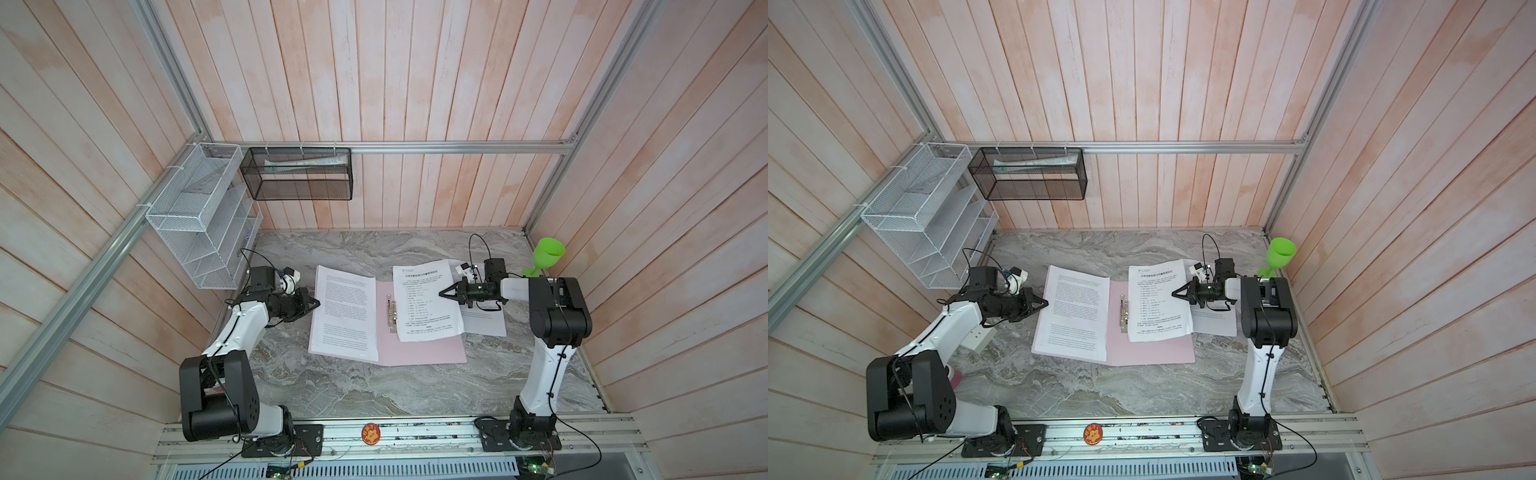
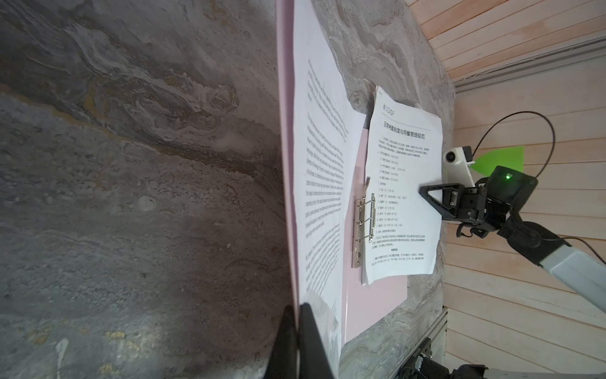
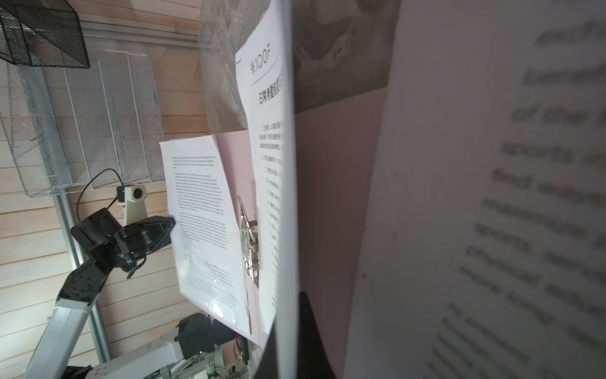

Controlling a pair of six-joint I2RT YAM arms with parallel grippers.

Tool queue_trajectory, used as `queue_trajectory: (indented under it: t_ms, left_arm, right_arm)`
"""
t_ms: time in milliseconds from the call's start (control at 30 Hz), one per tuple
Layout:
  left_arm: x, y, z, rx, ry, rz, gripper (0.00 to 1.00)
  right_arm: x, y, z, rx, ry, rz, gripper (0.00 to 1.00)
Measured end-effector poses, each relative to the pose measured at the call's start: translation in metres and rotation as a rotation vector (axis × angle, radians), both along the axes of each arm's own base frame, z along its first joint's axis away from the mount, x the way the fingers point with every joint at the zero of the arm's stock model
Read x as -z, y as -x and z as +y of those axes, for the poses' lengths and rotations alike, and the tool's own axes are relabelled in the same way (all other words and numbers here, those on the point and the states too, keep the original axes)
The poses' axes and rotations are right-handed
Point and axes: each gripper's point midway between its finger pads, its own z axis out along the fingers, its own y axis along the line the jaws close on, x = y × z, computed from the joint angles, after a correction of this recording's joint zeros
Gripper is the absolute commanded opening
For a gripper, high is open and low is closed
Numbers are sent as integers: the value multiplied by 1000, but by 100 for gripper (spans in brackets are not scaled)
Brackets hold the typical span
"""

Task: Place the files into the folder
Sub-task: 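Lift and carry the sheet over the pink folder with the right gripper, then lay the sheet onto the folder's clip side with the right gripper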

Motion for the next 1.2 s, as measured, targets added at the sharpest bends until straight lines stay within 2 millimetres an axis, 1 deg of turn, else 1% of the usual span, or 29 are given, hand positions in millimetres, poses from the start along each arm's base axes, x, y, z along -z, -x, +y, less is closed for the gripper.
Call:
queue_trajectory:
  t_ms: [67, 200, 300, 367, 467, 533, 667, 733, 900, 967, 1067, 1200]
  left_arm:
    - [0, 0, 0, -1, -1, 0, 0]
    - [0, 0, 1, -2, -3, 1, 0]
    - [1, 0, 1, -3, -5, 1, 0]
    - [1, 0, 1, -3, -6, 1, 0]
    - [1, 0, 1, -3, -6, 0, 0]
    - [0, 0, 1, -3, -5, 1, 0]
    - [0, 0, 1, -3, -5, 1, 0]
    - [0, 0, 1, -3, -5, 0, 0]
    - [0, 0, 1, -3, -6, 0, 0]
    - [0, 0, 1, -3, -6, 0, 0]
    - [0, 0, 1, -3, -6, 0, 0]
    - [0, 0, 1, -3, -6, 0, 0]
  right_arm:
    - [-16, 9, 3, 9, -44, -10, 0]
    - [-62, 23, 9, 24, -142, -63, 0]
    - [-96, 27, 14, 21, -194, -121, 0]
    - [-112, 31, 16, 19, -220, -148, 0]
    - [-121, 38, 18, 20, -254, -152, 0]
    - [-118, 44, 19, 24, -269, -134, 0]
    - [-102, 56, 19, 34, -278, -82, 0]
    - [-89, 62, 19, 39, -273, -49, 0]
    - [-37, 71, 16, 69, -194, 43, 0]
    - [-20, 75, 14, 75, -158, 65, 0]
    - [-2, 80, 12, 73, -110, 80, 0]
    - [16, 88, 8, 63, -51, 92, 0]
